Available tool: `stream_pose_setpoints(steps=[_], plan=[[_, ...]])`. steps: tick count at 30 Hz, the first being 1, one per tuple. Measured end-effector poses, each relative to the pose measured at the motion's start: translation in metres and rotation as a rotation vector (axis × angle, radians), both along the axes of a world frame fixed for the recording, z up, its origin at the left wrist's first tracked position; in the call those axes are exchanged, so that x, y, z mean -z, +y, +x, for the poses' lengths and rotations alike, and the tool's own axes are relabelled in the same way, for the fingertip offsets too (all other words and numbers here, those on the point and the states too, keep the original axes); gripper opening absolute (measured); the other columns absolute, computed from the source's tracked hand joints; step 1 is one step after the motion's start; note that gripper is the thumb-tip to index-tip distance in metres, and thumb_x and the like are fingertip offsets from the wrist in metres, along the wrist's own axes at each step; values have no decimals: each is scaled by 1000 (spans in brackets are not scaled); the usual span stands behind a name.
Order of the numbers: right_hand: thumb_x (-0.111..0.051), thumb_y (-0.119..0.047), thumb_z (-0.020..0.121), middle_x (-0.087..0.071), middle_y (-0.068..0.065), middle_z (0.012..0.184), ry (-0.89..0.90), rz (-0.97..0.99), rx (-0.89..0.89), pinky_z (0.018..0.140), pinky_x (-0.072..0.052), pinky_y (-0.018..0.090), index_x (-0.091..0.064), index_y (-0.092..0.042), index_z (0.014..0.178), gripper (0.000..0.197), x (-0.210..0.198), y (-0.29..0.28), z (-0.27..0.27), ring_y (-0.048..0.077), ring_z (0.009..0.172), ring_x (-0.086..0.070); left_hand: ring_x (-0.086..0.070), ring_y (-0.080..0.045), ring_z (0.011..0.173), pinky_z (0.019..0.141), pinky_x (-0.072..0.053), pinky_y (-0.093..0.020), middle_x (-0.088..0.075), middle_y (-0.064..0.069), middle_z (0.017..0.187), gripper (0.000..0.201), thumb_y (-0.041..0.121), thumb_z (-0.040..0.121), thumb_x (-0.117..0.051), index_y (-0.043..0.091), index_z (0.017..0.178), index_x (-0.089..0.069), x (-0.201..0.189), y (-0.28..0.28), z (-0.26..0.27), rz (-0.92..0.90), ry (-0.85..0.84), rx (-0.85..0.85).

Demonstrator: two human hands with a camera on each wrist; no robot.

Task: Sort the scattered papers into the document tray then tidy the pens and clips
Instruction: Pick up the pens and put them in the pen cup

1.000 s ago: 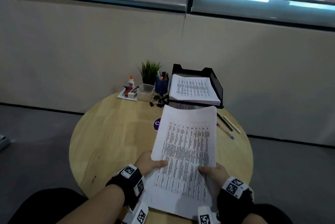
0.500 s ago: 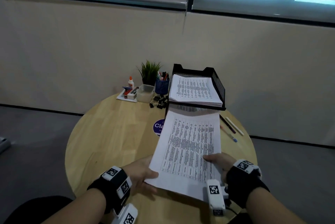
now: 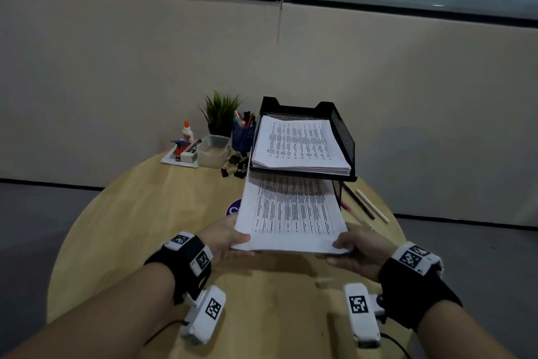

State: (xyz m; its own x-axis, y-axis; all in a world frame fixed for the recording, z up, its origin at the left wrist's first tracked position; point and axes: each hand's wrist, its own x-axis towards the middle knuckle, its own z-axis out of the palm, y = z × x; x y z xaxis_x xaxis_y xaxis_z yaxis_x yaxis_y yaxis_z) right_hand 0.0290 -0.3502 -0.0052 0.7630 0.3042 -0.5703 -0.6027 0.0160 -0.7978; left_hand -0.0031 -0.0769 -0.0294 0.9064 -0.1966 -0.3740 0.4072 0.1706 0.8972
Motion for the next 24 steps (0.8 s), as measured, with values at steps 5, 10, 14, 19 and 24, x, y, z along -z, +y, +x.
stream_pose_setpoints(steps=[5,10,14,19,24], plan=[[-29,23,88,-50,18,134,-36,18,166,49,-58,31,-44,-12,135,60,5,3,46,44,116,-54,-61,-31,94,54,-58,-22,-54,-18,128,43,-10,93,-43,4,133,-43,0,-14,56,3,-35,-181],[-33,19,91,-49,19,133,-54,29,317,44,-56,26,-46,-2,132,48,17,6,91,41,112,-55,-52,-36,114,71,-56,-26,-47,-23,135,39,-12,93,-41,-7,132,-40,-1,-23,99,-52,-42,-296],[-37,19,91,-51,18,124,-98,45,348,45,-57,26,-48,-1,125,42,24,10,115,35,97,-57,-53,-30,101,59,-59,-26,-47,-20,130,42,-19,89,-41,-6,129,-42,7,-23,126,-44,-79,-366],[-52,14,86,-56,21,117,-90,-66,381,59,-60,29,-56,2,101,19,40,14,130,35,101,-58,-64,-23,68,45,-55,-24,-61,-19,108,33,-9,86,-56,-4,118,-53,30,-24,136,379,-126,-435],[-54,12,87,-52,33,125,-194,-150,401,63,-57,27,-43,14,128,43,52,14,137,27,82,-57,-59,-20,44,54,-58,-35,-61,-6,75,26,2,86,-61,8,110,-53,36,-21,139,628,-255,-479]])
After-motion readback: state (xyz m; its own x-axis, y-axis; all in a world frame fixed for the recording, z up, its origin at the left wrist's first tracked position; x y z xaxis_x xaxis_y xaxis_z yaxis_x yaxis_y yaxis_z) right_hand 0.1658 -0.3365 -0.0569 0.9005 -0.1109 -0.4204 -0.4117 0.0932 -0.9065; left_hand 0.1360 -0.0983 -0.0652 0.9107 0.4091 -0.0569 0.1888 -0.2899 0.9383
